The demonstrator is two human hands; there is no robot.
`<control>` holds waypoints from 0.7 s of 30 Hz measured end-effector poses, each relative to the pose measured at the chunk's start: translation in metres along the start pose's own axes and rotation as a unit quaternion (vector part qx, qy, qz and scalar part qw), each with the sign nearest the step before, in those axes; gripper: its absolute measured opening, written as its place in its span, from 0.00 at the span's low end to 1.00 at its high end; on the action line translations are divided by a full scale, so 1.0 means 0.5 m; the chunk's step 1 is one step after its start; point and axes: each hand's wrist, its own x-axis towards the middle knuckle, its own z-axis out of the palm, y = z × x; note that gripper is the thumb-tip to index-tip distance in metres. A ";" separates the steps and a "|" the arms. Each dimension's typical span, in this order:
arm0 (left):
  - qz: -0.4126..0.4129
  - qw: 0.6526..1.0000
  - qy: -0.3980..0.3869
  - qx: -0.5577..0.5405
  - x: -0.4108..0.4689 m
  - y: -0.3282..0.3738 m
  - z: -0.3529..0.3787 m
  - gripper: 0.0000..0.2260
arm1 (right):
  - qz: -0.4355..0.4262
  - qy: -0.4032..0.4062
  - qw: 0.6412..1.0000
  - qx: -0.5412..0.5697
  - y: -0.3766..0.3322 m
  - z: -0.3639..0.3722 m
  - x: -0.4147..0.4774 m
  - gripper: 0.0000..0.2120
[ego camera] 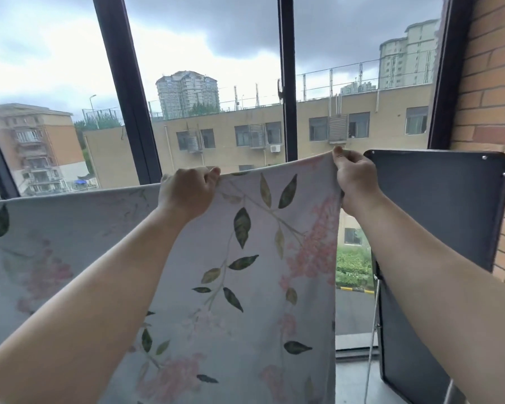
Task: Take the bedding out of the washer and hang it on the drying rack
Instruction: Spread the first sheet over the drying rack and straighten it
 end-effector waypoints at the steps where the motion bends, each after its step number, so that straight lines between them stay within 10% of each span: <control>1: -0.011 1.000 0.003 0.000 0.001 -0.006 -0.001 0.22 | -0.004 0.016 1.000 0.001 -0.007 -0.010 0.011 0.14; 21: -0.078 0.996 0.050 0.021 0.039 0.005 0.038 0.20 | -0.018 0.108 0.970 -0.216 0.085 -0.048 0.178 0.21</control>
